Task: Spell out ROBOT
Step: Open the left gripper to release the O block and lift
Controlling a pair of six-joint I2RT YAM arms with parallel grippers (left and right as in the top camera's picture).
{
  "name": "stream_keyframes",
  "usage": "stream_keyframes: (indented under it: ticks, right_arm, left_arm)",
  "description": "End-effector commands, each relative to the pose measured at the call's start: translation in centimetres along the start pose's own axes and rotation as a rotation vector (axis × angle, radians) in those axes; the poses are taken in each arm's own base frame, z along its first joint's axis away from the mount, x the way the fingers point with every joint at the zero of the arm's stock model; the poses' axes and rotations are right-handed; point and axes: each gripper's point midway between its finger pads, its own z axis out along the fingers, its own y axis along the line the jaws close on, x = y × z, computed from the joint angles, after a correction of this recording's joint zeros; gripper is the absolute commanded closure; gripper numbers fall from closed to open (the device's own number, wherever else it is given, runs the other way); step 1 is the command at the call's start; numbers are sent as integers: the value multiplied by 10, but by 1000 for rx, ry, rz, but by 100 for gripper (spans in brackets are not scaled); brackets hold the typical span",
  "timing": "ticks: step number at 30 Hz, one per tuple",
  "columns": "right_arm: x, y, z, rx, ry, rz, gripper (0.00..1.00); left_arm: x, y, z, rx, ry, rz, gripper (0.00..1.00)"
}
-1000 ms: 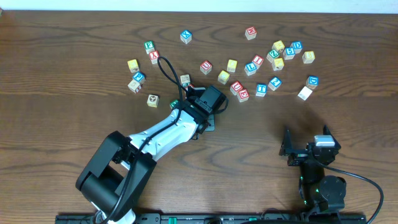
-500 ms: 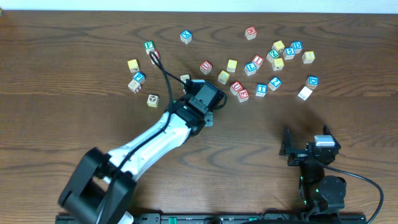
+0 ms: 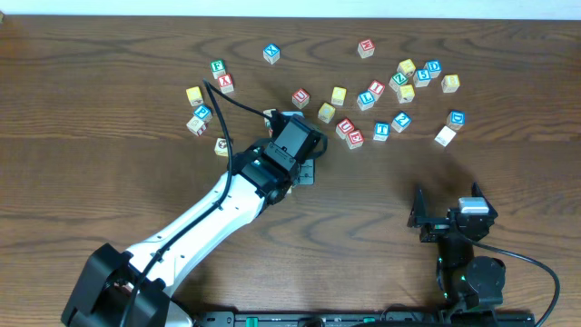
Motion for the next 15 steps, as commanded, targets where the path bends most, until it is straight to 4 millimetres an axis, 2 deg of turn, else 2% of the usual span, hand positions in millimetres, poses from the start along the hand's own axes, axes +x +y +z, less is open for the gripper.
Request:
stream_keyframes:
  ticks: [1, 10, 15]
  right_arm:
    - [1, -1, 0, 5, 2, -11, 1]
    - [1, -1, 0, 5, 2, -11, 1]
    - [1, -1, 0, 5, 2, -11, 1]
  left_arm:
    - [6, -16, 3, 48, 38, 22, 86]
    - [28, -32, 22, 49, 86, 78, 88]
    - [38, -34, 36, 35, 111, 93, 88]
